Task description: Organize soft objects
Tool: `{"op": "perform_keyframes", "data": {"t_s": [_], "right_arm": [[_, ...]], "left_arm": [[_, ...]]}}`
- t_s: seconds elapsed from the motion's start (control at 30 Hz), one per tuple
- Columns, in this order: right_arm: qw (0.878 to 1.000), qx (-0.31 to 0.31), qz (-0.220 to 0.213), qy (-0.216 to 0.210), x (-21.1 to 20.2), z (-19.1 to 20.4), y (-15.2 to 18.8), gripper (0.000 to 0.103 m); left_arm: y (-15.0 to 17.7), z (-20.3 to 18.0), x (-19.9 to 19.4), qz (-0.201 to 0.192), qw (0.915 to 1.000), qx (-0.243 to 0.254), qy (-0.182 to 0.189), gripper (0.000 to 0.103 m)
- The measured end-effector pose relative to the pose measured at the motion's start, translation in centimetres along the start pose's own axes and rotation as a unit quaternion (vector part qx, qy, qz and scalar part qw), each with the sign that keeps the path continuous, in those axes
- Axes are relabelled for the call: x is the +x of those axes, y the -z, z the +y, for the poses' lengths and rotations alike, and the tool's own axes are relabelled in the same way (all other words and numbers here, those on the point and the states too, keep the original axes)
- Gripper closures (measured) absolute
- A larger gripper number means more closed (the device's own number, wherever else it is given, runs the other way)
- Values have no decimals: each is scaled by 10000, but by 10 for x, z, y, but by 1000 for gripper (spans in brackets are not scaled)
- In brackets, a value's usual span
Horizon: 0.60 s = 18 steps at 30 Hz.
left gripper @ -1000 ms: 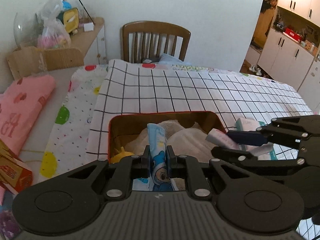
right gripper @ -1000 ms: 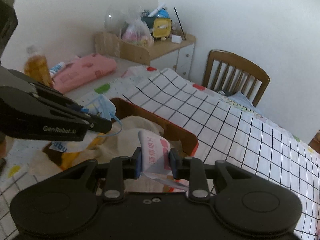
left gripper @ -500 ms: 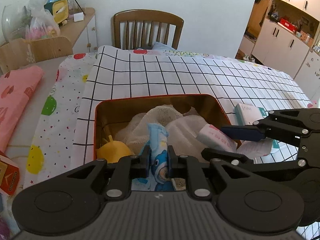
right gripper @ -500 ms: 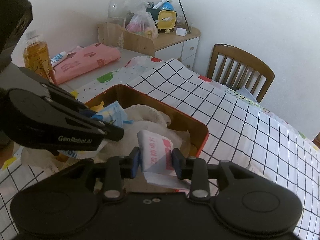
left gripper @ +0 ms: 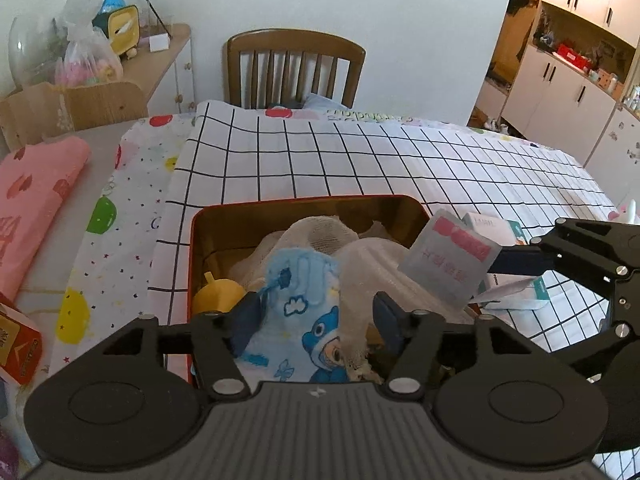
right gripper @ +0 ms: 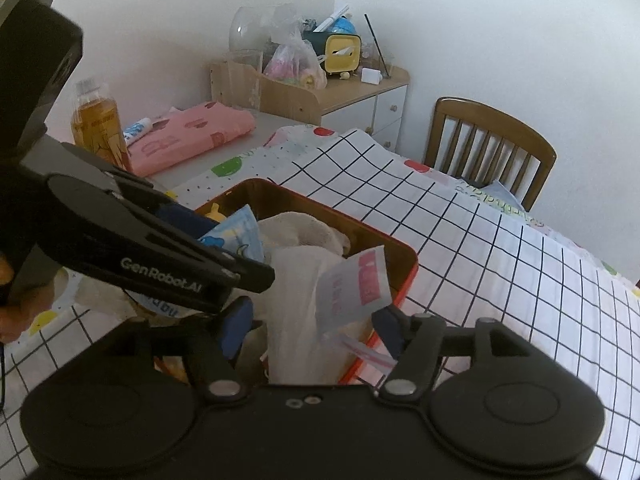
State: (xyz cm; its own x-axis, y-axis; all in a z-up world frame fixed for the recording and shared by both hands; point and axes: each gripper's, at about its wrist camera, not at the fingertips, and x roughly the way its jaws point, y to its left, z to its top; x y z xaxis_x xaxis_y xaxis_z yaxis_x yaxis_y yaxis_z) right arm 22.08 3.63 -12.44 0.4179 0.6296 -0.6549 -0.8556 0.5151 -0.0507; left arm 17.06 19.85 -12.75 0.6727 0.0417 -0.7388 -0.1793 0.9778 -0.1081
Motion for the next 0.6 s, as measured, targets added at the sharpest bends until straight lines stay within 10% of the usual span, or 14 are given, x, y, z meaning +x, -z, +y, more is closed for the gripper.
{"op": "perform_keyframes", "data": {"t_s": [0.6], "right_arm": [[9981, -116, -606, -37, -63, -3, -6, 19]], "left_arm": [[10, -11, -66, -597, 9981, -78, 115, 23]]}}
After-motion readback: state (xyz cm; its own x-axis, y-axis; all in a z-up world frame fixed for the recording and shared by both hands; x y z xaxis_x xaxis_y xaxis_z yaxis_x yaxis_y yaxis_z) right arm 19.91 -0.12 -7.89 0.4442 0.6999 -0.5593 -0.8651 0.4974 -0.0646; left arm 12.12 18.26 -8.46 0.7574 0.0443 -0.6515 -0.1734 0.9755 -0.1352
